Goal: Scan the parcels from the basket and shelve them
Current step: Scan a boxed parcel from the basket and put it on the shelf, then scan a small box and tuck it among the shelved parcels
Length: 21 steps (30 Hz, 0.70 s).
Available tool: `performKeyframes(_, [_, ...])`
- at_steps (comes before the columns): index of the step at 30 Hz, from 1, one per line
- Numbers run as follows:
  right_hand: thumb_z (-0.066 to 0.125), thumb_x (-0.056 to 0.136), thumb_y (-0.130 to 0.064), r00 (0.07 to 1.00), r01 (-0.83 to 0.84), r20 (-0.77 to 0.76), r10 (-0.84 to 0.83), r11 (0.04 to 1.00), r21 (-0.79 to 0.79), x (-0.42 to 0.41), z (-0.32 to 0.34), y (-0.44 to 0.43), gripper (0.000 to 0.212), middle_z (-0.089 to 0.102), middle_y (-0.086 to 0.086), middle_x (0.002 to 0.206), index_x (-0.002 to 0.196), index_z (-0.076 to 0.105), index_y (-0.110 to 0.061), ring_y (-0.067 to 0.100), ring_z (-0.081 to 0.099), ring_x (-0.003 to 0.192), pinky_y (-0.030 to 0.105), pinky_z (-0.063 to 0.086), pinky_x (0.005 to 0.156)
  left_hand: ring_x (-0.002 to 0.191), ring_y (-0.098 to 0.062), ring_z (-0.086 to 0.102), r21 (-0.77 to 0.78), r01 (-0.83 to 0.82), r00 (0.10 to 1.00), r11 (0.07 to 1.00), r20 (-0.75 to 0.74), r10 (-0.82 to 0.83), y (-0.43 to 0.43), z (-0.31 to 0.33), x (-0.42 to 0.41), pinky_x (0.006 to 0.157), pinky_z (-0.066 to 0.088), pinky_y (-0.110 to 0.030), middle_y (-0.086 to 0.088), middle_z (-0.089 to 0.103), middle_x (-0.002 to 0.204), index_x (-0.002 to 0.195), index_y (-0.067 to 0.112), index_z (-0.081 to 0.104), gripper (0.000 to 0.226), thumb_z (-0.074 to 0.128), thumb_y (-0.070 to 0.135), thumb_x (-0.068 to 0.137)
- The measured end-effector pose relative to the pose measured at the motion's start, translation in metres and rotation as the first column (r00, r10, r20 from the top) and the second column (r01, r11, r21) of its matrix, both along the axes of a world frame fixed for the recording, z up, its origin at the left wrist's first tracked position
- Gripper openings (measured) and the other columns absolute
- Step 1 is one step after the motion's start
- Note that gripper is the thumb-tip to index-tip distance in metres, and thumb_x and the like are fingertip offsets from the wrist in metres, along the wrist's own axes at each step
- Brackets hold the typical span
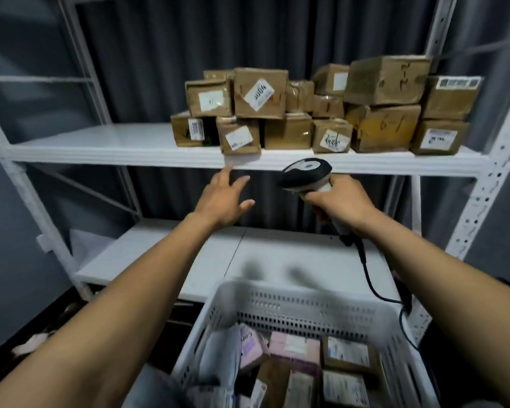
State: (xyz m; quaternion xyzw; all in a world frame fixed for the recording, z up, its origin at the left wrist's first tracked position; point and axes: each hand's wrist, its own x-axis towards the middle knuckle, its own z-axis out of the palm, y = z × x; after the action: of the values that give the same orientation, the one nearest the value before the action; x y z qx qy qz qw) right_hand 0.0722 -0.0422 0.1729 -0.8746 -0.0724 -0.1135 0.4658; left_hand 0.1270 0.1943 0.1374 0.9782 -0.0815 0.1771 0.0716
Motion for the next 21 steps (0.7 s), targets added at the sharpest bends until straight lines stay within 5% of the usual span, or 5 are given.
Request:
performKeyframes(6, [0.069,0.083,-0.016,0.983,-0.051,-0.179,0.041,0.997,-0.055,-0.024,-0.088,-0.031,0.009,0.066,0.002,0.061,0.077,0.064,-0.011,0.013,0.062,0.047,0.023,0.051,0.046,0.145,-0.033,0.015,0.032,0.002,0.98,0.999,-0.2,0.004,-0.025,-0.111,-0.031,0.117,0.022,-0.041,-0.016,0.007,0.16,0.151,0.021,0.029,0.063,0.049,0.046,0.096])
performKeyframes(15, [0.071,0.082,-0.022,0.93,-0.155,-0.364,0.06,0.959,-0.239,-0.036,-0.22,-0.073,0.02,0.073,0.014,0.085,0.089,0.067,-0.004,0.027,0.068,0.077,0.031,0.051,0.068,0.144,-0.032,0.019,0.063,-0.013,0.87,0.998,-0.492,0.042,-0.046,-0.271,-0.073,0.115,0.026,-0.037,-0.012,0.016,0.159,0.15,0.023,0.03,0.063,0.051,0.045,0.095])
performKeyframes(21, [0.064,0.088,-0.033,0.889,-0.236,-0.451,0.073,0.919,-0.317,-0.019,-0.267,-0.079,0.03,0.071,0.011,0.095,0.098,0.067,-0.006,0.008,0.047,0.062,0.011,0.028,0.046,0.138,-0.03,0.032,0.05,-0.111,0.807,0.993,-0.578,0.119,-0.044,-0.342,-0.067,0.111,0.028,-0.031,-0.013,0.033,0.153,0.149,0.019,0.034,0.07,0.058,0.047,0.09])
